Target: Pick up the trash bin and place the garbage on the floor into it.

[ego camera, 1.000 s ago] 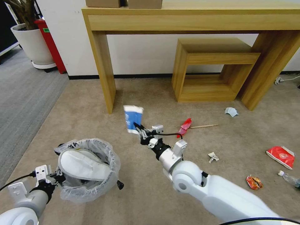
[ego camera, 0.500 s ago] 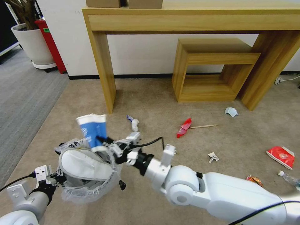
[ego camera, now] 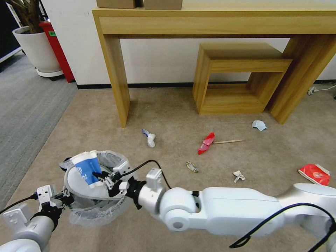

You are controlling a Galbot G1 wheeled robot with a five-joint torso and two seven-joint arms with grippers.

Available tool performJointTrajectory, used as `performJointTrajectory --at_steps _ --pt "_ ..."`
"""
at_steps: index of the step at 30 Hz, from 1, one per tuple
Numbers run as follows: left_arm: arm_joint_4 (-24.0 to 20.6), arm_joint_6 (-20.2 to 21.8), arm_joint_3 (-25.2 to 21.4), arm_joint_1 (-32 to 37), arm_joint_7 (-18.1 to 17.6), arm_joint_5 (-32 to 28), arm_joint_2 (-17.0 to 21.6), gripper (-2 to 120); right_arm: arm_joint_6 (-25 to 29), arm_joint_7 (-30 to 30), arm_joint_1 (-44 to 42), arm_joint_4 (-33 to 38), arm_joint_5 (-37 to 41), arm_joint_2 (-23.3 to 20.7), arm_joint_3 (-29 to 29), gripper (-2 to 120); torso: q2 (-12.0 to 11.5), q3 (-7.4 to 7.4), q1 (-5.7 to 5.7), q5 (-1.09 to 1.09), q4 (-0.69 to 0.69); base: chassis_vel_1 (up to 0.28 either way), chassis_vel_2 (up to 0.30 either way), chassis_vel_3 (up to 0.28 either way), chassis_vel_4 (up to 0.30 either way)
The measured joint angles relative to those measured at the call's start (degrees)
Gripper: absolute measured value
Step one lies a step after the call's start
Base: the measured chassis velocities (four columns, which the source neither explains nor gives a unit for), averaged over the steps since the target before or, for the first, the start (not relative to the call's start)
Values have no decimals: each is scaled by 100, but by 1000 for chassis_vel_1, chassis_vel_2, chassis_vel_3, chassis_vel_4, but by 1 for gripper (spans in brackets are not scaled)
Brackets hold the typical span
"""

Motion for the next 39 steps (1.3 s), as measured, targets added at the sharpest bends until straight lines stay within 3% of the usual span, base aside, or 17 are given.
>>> performJointTrajectory --at_steps 6,12,39 --pt "1 -19 -5 7 6 -11 13 0 -224 352 -15 -284 -101 353 -75 0 0 0 0 0 1 0 0 0 0" --pt "45 -28 12 -34 11 -11 27 0 -390 460 -52 -297 -122 286 -69 0 0 0 0 0 0 0 0 0 0" --pt "316 -51 67 -138 13 55 28 0 -376 407 -262 -11 -247 -100 242 97 0 0 0 1 0 0 0 0 0"
